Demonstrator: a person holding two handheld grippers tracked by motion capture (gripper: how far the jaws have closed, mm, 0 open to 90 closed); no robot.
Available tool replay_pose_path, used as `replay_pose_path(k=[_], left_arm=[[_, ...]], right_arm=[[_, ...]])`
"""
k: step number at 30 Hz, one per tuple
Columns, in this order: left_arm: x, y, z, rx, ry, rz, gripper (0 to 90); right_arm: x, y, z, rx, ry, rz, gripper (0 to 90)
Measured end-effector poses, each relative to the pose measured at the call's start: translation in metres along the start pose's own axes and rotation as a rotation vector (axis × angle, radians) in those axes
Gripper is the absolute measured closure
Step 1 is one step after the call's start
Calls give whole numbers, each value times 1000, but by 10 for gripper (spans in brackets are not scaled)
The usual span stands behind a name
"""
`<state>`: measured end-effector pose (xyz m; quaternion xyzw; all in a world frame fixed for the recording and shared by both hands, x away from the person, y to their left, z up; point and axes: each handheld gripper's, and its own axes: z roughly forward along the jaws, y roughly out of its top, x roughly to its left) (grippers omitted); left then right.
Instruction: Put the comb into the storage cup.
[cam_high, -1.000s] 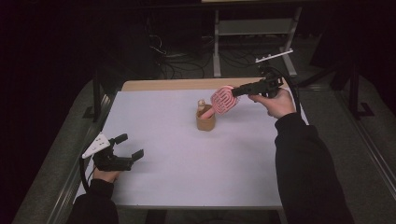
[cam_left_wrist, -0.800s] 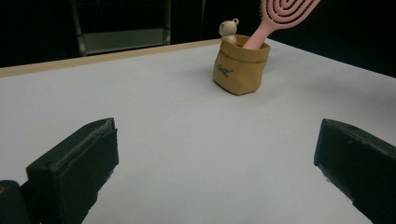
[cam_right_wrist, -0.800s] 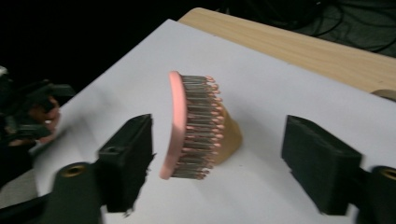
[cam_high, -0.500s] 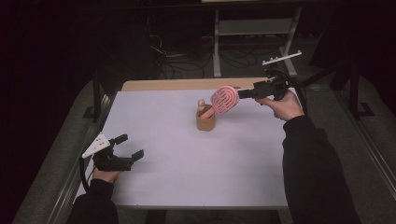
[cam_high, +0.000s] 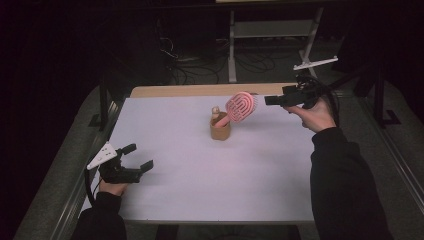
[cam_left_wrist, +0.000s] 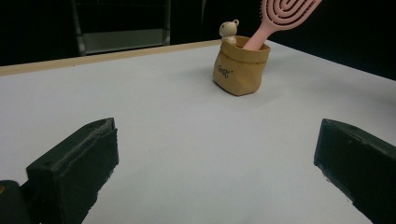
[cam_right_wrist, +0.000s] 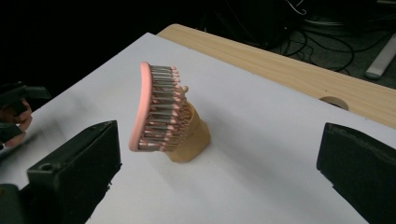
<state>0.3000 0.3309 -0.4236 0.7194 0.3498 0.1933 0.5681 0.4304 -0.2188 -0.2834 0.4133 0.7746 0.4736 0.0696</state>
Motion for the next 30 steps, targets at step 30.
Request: replay_pose_path(k=[30], left_arm=[[0,-1,1,3,-8,-7,0]], right_arm=[[-15,-44,-19,-13,-59,-14,0]])
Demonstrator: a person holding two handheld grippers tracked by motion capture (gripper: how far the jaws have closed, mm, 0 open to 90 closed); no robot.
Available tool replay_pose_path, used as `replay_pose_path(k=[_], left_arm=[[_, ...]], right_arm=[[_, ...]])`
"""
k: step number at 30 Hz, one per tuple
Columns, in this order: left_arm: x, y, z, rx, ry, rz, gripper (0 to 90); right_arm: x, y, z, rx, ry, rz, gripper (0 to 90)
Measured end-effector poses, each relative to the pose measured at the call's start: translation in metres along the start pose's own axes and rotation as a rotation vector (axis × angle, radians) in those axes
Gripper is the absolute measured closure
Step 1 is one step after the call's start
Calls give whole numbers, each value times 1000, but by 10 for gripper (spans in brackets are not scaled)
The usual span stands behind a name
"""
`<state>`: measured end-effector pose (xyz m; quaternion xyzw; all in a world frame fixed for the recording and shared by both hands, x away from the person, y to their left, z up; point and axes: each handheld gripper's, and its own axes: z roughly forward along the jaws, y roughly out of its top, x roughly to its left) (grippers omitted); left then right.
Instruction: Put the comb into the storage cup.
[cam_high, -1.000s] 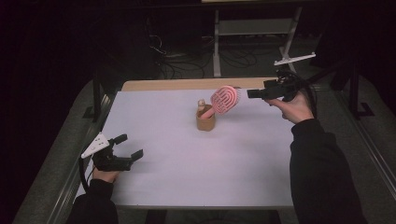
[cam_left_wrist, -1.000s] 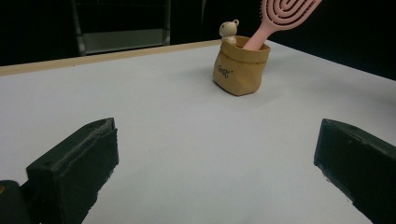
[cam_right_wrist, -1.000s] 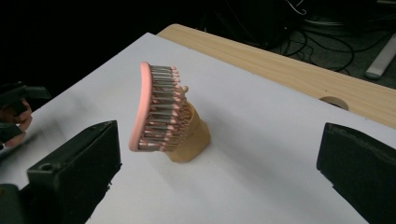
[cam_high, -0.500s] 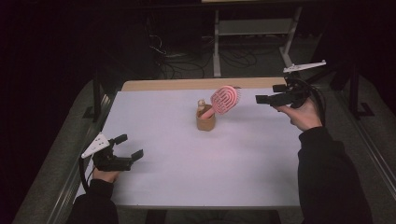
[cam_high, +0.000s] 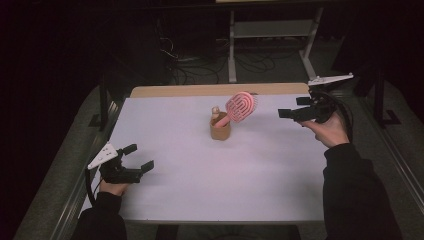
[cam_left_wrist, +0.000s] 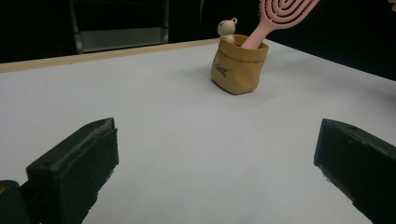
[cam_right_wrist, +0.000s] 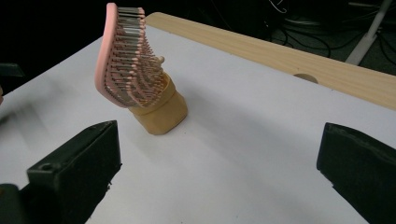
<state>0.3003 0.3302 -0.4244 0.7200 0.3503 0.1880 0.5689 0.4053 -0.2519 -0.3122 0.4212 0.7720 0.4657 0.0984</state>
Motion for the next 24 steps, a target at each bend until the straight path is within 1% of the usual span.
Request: replay_pose_path(k=[3,5,7,11,24], left_arm=[[1,0,-1,-4,1,-1,0],[1,0,-1,-3,2,-3,0],[1,0,-1,-1,1,-2,0],[1,0,-1,-1,2,-1,0],[1,-1,-1,3,2,0,0]], right_arm=[[0,-5,0,6,-9,0,0],[1,-10,0,10,-7,0,0],[2,-14,0,22,-12,-7,0],[3,-24,0,27,-7,-16,0],[-4,-55,-3,27,-5,11,0]])
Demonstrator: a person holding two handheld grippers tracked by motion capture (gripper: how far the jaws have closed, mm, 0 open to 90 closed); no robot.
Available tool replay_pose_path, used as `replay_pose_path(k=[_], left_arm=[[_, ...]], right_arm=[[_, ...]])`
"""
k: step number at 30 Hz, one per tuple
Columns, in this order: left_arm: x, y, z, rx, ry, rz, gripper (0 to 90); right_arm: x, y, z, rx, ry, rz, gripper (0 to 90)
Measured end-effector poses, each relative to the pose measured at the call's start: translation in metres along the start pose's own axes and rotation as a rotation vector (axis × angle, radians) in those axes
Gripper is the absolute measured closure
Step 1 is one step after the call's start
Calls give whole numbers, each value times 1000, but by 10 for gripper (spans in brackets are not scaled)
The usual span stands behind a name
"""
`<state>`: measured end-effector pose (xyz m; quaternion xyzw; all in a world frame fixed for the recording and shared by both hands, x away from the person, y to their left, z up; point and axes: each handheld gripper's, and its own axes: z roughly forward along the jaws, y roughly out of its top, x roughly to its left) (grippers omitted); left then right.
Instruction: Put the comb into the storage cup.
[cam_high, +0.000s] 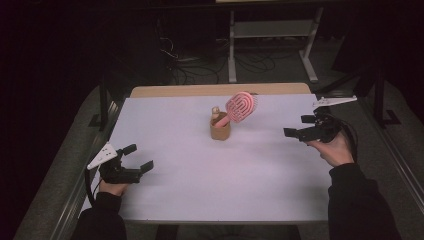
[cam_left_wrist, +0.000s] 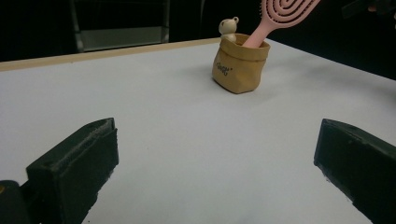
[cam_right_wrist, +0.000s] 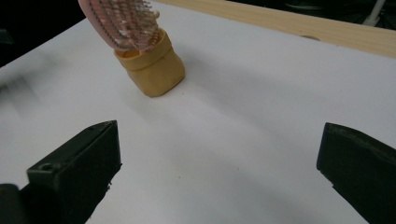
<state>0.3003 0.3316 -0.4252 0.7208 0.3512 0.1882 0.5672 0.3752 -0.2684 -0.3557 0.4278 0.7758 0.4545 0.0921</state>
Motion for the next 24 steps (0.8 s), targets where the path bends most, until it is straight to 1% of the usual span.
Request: replay_pose_path(k=[8,21,24], left_arm=[[0,0,0,3,0,-2,0],[0,-1,0,4,0,-4,0],[1,-1,0,8,0,-1,0]], right_arm=[[-5,-17,-3,3,2,15,0],[-6,-38,-11,-13,2,26,0],[-6,-42,-11,-8,1,25,0]])
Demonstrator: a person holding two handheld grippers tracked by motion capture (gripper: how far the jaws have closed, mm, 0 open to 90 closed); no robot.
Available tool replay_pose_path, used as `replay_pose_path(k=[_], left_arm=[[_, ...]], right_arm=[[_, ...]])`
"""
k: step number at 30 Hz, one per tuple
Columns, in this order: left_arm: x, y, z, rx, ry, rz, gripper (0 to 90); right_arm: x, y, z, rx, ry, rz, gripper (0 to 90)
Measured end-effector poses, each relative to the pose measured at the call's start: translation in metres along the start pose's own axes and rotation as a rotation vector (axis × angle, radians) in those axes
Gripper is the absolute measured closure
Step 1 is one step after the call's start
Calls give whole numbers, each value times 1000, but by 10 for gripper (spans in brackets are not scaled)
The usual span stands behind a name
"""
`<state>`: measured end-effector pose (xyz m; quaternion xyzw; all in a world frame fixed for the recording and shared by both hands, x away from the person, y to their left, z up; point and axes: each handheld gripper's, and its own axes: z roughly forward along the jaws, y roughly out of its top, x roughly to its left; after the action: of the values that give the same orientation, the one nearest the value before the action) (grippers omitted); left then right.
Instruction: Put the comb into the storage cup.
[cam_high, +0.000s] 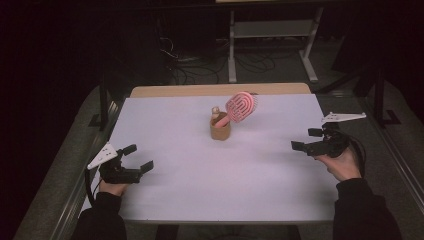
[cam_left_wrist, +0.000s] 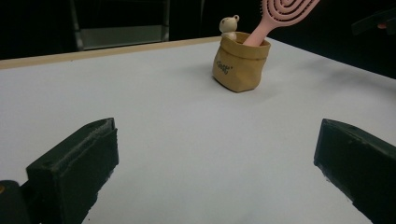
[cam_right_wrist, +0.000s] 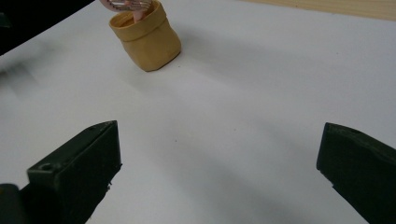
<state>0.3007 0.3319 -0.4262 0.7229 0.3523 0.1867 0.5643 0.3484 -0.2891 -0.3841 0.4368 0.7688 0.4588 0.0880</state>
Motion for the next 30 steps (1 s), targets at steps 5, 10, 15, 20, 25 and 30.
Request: replay_pose_path(k=[5,10,15,20,25,30], left_arm=[[0,0,0,1,0,-3,0],[1,-1,0,2,0,-6,0],[1,-1,0,5,-1,-12,0],[1,-1,0,9,-3,-11,0],[1,-2,0,14,-3,-12,0],[1,-2,-1,15,1,-16,0]], right_arm=[[2,-8,-1,-7,0,-6,0],[4,-16,-4,-9,1,-4,0],[8,-24,-6,-10,6,-14,0],[11,-32,-7,-18,3,-19,0],[12,-40,-7,-27,-6,-21,0],[14,-51,-8,-36,-15,-21,0]])
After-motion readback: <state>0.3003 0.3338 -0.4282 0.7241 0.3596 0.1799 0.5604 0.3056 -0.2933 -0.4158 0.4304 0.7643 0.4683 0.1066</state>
